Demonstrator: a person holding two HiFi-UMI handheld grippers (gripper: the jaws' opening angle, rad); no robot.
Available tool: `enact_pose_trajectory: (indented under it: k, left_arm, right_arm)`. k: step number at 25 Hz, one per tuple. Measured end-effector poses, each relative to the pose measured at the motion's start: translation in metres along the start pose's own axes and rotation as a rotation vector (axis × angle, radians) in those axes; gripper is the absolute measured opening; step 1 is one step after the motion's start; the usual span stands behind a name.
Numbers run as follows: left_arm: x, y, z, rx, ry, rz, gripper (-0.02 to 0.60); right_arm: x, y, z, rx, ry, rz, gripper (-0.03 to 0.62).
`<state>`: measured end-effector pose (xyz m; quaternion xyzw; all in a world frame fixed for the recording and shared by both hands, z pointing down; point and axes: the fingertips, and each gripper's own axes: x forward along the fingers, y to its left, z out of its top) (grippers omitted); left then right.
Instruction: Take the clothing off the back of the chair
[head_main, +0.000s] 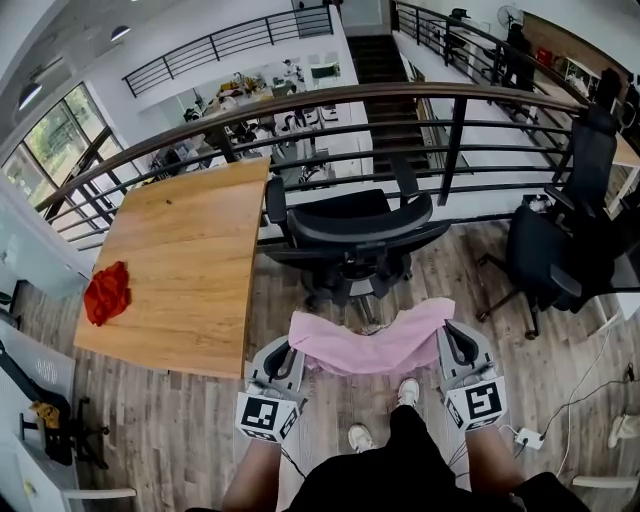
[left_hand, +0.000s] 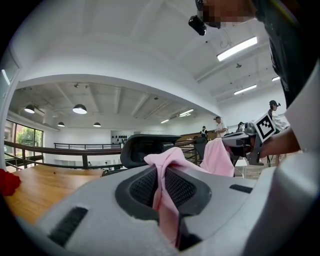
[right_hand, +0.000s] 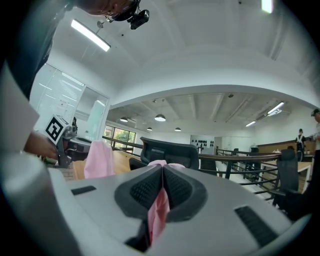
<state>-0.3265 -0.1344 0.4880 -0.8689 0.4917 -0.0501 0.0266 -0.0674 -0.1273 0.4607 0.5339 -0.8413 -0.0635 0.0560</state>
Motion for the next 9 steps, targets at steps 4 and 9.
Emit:
enact_pose_trajectory:
  k: [4, 9]
  left_arm:
    - [0.0021, -0.0009, -0.0006, -0.008, -0.004, 0.002, 0.044]
    - [0.0037, -0.0018, -0.0011, -0.024, -0.001, 0.009, 0.044]
  right_arm:
    - [0.0007, 0.0017, -0.0032, 0.0, 0.002, 0.007, 0.009]
    - [0.0018, 0.0014, -0.0018, -0.006, 0.007, 0.016, 0.009]
